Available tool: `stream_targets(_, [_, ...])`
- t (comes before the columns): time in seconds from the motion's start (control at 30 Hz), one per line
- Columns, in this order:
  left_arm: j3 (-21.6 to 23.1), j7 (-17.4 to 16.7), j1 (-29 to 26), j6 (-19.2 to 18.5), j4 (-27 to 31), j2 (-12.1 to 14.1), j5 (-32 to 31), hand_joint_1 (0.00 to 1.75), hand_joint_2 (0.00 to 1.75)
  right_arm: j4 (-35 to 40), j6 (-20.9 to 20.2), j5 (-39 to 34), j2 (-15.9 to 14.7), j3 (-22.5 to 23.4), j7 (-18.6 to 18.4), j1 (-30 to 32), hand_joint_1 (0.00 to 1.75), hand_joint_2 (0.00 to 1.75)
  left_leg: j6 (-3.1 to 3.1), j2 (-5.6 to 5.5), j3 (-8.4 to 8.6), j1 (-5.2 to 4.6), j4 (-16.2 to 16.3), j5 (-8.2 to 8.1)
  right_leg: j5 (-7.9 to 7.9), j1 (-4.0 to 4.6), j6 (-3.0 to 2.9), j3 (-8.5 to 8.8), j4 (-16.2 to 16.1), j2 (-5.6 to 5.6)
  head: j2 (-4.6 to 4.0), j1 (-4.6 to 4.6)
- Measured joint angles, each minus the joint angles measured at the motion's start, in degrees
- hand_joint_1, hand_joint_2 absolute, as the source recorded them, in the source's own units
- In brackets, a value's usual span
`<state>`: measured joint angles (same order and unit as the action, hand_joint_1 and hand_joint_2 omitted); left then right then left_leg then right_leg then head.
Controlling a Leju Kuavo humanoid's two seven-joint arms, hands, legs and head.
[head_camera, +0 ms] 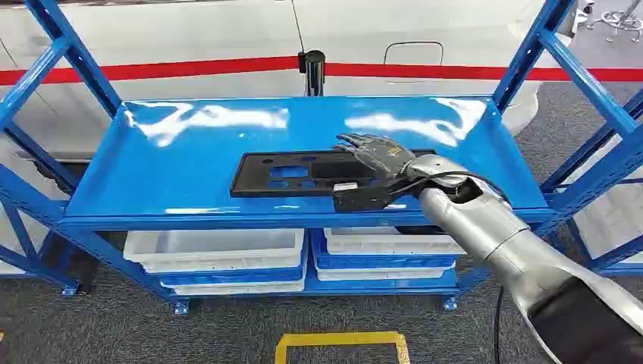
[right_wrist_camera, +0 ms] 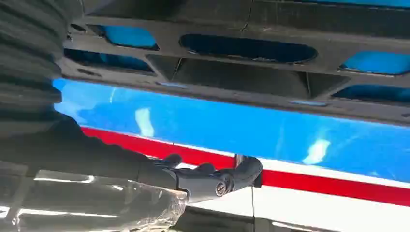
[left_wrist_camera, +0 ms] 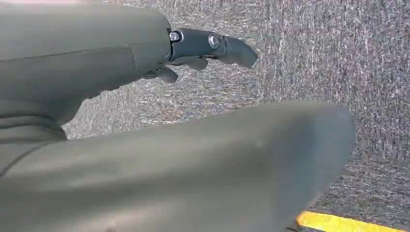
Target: Take the parts from the cabinet and place them on the table.
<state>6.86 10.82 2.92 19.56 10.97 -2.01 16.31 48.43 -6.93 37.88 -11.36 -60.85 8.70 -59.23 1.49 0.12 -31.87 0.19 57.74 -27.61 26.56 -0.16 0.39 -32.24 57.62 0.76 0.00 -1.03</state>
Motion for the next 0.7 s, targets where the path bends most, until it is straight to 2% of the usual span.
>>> stream_targets(0.17, [-0.02, 0.06, 0.00, 0.09, 0.00, 0.02, 0.09, 0.00, 0.00, -0.41, 1.82, 1.97, -0.18, -1.35, -1.49, -0.63, 0.00, 1.75, 0.00, 0.00, 0.00, 0.00, 0.00, 0.00, 0.00, 0.00, 0.00, 0.00, 0.00, 0.00, 0.00, 0.02])
stream_targets(0.27, [-0.02, 0.20, 0.00, 0.07, 0.00, 0.02, 0.09, 0.00, 0.00, -2.24, 5.22, 5.05, -0.04, -2.84, -3.34, -0.97, 0.00, 1.75, 0.00, 0.00, 0.00, 0.00, 0.00, 0.00, 0.00, 0.00, 0.00, 0.01, 0.00, 0.00, 0.00, 0.02])
stream_targets(0.4, [-0.02, 0.39, 0.00, 0.07, 0.00, 0.02, 0.07, 0.00, 0.00, -5.47, 7.81, 6.43, 0.35, -4.07, -4.33, -1.22, 0.00, 1.75, 0.00, -0.02, 0.00, 0.00, 0.00, 0.00, 0.00, 0.00, 0.00, 0.01, 0.00, 0.00, 0.00, 0.02])
stream_targets(0.53, [0.00, 0.59, 0.00, 0.04, 0.00, 0.02, 0.00, 0.00, 0.00, -9.17, 12.55, 8.72, 0.35, -5.00, -6.40, -1.31, 0.00, 1.75, 0.00, -0.03, 0.01, 0.00, 0.01, 0.01, 0.00, 0.00, 0.00, 0.01, 0.00, 0.00, 0.00, 0.02])
stream_targets(0.7, [-0.02, 1.12, 0.00, -0.26, 0.00, 0.04, 0.00, 0.00, 0.00, -12.39, 13.38, 9.25, -0.02, -5.29, -6.95, -1.31, 0.00, 1.75, 0.00, -0.02, -0.01, -0.01, 0.01, 0.00, 0.00, -0.01, 0.00, 0.00, 0.00, 0.00, 0.00, 0.02])
